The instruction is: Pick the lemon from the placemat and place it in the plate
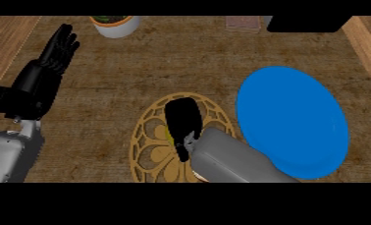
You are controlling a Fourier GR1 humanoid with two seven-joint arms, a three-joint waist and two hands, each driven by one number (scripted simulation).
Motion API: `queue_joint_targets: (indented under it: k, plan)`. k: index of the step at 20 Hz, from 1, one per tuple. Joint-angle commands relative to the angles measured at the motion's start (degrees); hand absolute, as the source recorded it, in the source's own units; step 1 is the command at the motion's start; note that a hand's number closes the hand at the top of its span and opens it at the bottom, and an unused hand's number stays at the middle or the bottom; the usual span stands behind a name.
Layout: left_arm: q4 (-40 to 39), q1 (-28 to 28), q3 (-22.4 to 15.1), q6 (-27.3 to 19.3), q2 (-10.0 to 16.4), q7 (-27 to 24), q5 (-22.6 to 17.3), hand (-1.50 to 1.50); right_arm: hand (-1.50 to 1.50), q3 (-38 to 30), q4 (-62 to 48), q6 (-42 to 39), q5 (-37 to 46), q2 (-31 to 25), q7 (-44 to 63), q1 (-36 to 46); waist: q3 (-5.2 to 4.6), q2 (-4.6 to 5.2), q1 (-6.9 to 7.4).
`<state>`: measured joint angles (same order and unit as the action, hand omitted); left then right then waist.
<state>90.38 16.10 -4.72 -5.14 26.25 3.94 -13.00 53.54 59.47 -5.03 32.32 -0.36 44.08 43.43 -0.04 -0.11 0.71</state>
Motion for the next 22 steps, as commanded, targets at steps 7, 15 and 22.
queue_joint_targets:
  k: [7, 15, 22]
  plan:
    - [-2.14, -3.86, 4.41, -2.56, 1.33, -0.28, 0.76, 0.00, 1.50, -7.07, 0.82, 13.19, 4.08, -27.16, 4.51, -14.35, 0.18, -2.17, -11.13]
    - [-0.43, -8.43, 6.62, -3.53, 2.35, -0.80, 0.70, 0.00, 1.50, -20.72, 7.45, 29.00, -3.79, -50.73, -10.61, -29.86, 0.23, -2.88, -13.05]
    - [1.00, -9.91, 7.12, -1.86, 2.57, -1.48, -0.57, 0.00, 1.50, -29.93, 25.51, 37.50, -16.03, -57.59, -26.82, -39.24, 0.04, -2.63, -11.32]
